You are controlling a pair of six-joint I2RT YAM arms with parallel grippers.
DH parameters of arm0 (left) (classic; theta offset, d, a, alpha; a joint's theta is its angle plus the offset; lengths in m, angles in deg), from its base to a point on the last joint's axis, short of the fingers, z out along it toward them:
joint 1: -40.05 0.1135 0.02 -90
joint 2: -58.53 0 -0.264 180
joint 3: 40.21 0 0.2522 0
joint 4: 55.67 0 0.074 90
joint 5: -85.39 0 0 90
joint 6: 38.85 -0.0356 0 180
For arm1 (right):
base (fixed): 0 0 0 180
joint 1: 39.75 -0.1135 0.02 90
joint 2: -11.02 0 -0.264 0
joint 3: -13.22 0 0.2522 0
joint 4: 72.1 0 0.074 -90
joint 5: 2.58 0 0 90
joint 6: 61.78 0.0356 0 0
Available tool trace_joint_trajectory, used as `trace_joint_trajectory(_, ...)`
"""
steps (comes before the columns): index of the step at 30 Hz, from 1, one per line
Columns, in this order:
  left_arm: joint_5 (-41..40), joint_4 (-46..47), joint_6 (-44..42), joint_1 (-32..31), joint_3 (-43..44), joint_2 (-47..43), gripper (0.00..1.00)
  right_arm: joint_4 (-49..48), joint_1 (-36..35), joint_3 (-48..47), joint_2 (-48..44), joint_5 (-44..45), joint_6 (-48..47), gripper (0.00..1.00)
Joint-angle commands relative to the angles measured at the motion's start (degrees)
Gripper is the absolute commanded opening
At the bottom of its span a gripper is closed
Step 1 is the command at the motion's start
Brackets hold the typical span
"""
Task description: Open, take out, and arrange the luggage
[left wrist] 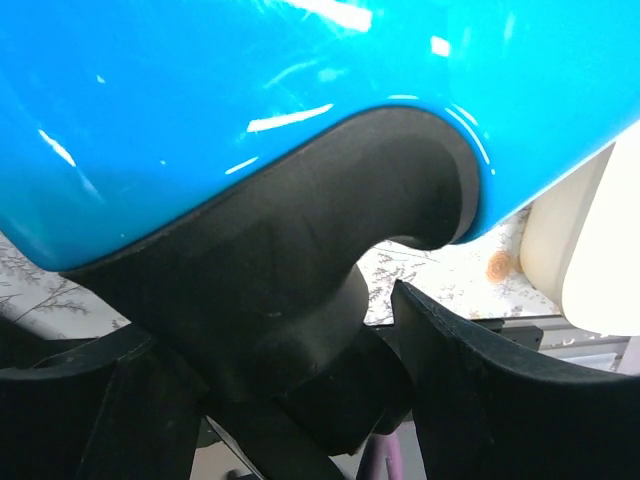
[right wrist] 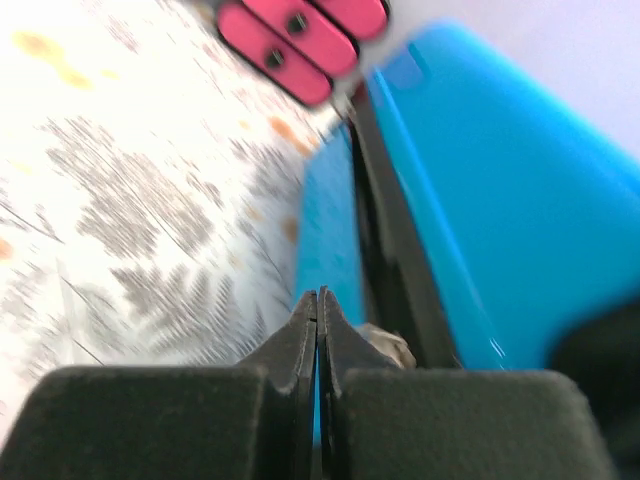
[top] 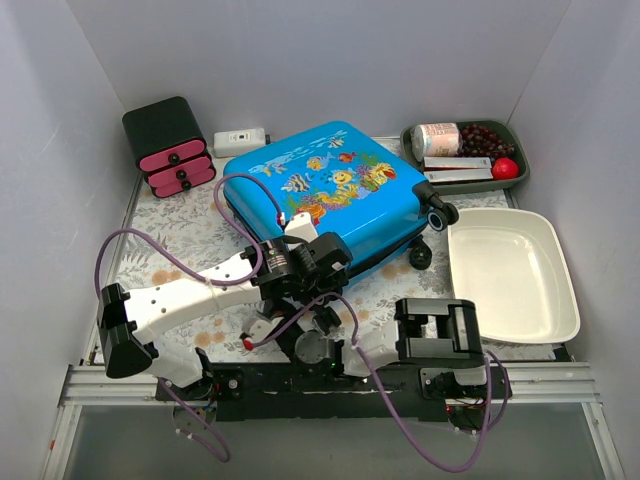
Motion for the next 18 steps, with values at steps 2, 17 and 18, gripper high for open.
trace_joint_trajectory(2,1.4,21.8,14.4,-3.7,6.5,-2.8,0.0,-0.5,-1.4,-11.6,5.3,-13.9,-7.6,0.01)
trace_joint_trajectory(17,-4.3,19.0,13.4,-5.3,4.8,-5.5,0.0,26.8,1.8,-17.4,3.3,-23.9,5.9,0.27)
trace_joint_trajectory(18,-5.3,18.8,13.2,-5.3,4.4,-5.8,0.0,29.2,1.4,-15.4,2.3,-26.9,10.3,0.4)
